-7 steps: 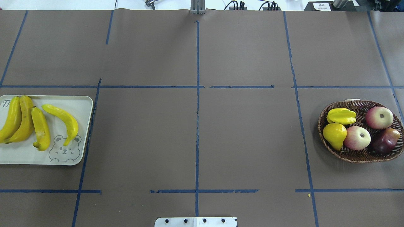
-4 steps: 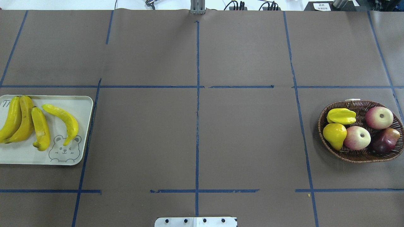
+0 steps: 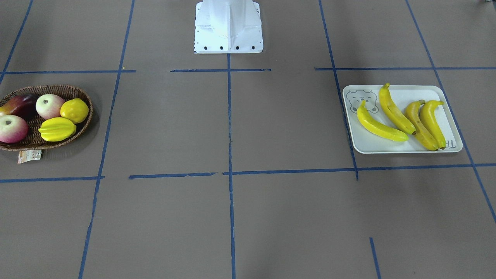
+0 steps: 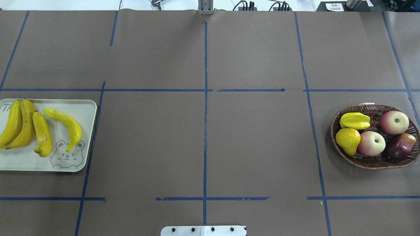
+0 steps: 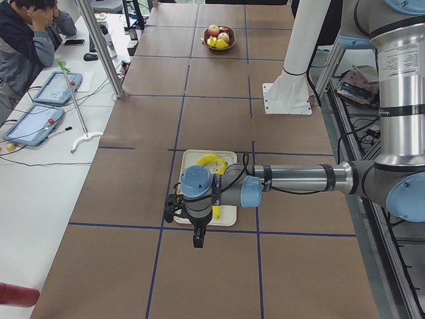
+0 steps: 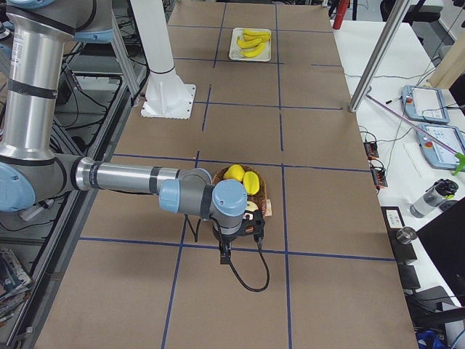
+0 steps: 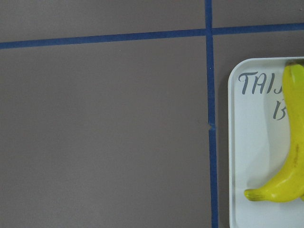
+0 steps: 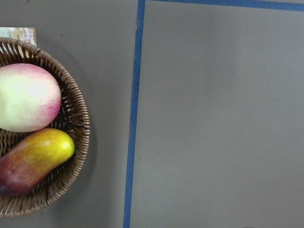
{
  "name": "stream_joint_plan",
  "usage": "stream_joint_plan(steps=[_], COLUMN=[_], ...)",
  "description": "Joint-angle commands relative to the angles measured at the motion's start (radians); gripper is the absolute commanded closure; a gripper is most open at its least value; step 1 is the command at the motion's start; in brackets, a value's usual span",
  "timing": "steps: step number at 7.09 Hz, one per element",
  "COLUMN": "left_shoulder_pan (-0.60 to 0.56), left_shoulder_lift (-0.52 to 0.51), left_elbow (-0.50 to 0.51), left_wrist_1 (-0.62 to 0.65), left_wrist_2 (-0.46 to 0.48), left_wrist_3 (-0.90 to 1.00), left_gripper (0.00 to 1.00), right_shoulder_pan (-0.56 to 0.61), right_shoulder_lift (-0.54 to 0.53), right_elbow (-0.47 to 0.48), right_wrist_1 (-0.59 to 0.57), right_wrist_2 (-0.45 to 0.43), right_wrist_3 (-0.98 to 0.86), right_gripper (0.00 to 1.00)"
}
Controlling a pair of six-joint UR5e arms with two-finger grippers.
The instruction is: Transfer all bananas from basket to plate
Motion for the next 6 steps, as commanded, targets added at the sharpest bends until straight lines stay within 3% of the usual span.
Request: stream_joint_plan(steps=[1, 5, 6], left_shoulder_pan=[0.003, 0.046, 0.043], left_shoulder_lift=[0.006, 0.004, 0.0], left_elbow=[-0.016, -0.034, -0.042], left_wrist_1=[-0.025, -0.003, 0.074], left_wrist_2=[0.004, 0.01, 0.004], left_wrist_3=[-0.002, 0.017, 0.109], left_gripper=[0.0, 0.0, 0.0], right_shoulder_pan=[0.0, 0.0, 0.0], right_shoulder_lift=[-0.002, -0.039, -0.039], right_elbow=[-0.001, -0.002, -0.001], right_wrist_1=[0.015, 0.091, 0.091], right_wrist_2=[0.008, 0.017, 0.019], right_wrist_3=[0.007, 0.013, 0.013], right_gripper=[0.0, 0.0, 0.0])
